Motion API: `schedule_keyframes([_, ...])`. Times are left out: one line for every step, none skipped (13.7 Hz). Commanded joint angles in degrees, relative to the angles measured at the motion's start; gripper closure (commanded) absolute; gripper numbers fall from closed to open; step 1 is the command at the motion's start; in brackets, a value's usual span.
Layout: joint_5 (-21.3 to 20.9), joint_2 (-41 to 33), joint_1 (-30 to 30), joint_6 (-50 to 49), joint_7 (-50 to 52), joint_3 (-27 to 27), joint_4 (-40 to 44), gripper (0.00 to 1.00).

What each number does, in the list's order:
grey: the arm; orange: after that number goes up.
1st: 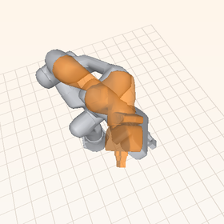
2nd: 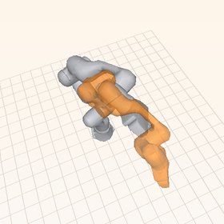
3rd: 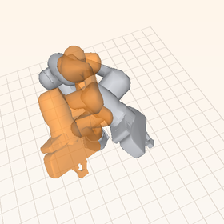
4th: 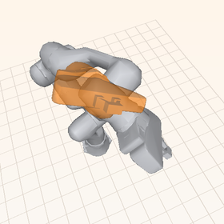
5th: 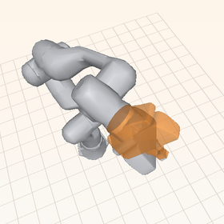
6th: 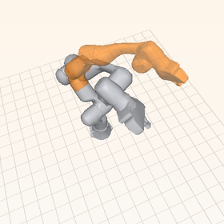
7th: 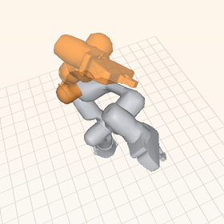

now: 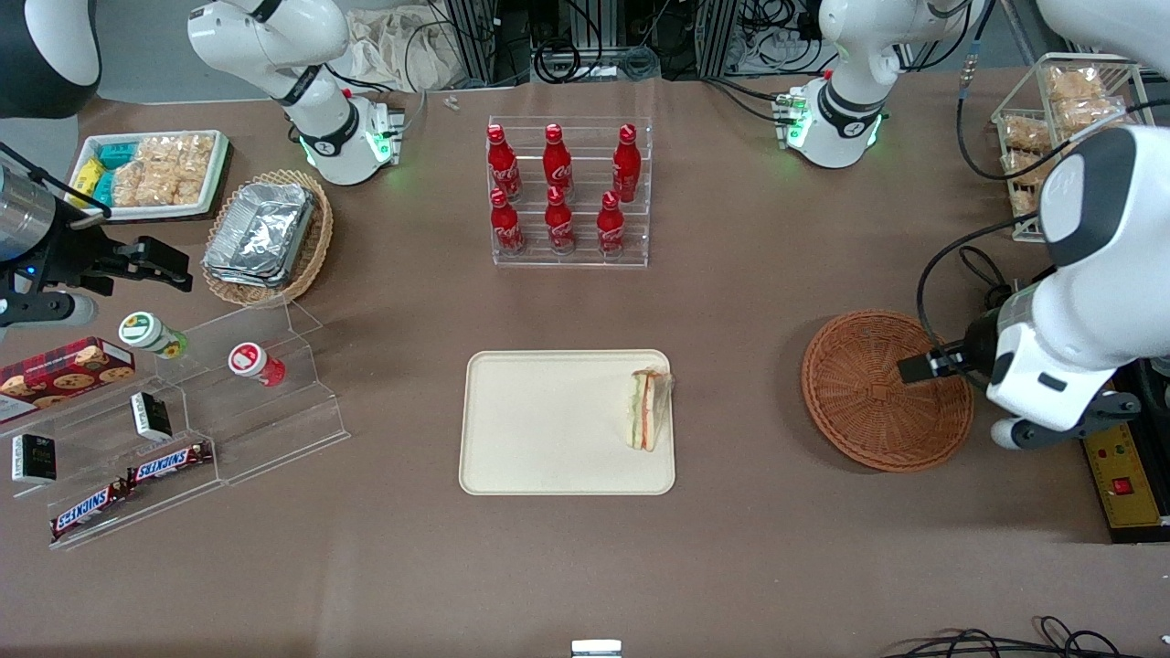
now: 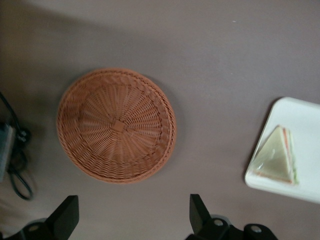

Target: Place sandwich from basket to tray

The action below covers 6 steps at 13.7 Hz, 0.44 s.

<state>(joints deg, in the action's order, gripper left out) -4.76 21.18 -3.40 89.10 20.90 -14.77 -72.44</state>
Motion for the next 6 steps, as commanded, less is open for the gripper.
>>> schedule_keyframes([-0.25, -3.33, -1.34, 0.11, -12.61, 1.76, -2.27, 0.01])
schedule_keyframes([-0.33, -3.77, -1.69, 0.02, -13.69, 1.76, -2.18, 0.01])
schedule_keyframes([-0.33, -4.12, -2.13, 0.11, -13.87, 1.76, -2.18, 0.01])
schedule_keyframes([-0.33, -4.21, -2.22, 0.02, -13.96, 1.76, -2.18, 0.0])
schedule_keyframes([-0.33, -4.21, -2.4, -0.15, -14.14, 1.76, -2.35, 0.01])
schedule_keyframes([-0.25, -4.47, -3.1, -0.59, -14.4, 1.68, -2.53, 0.01])
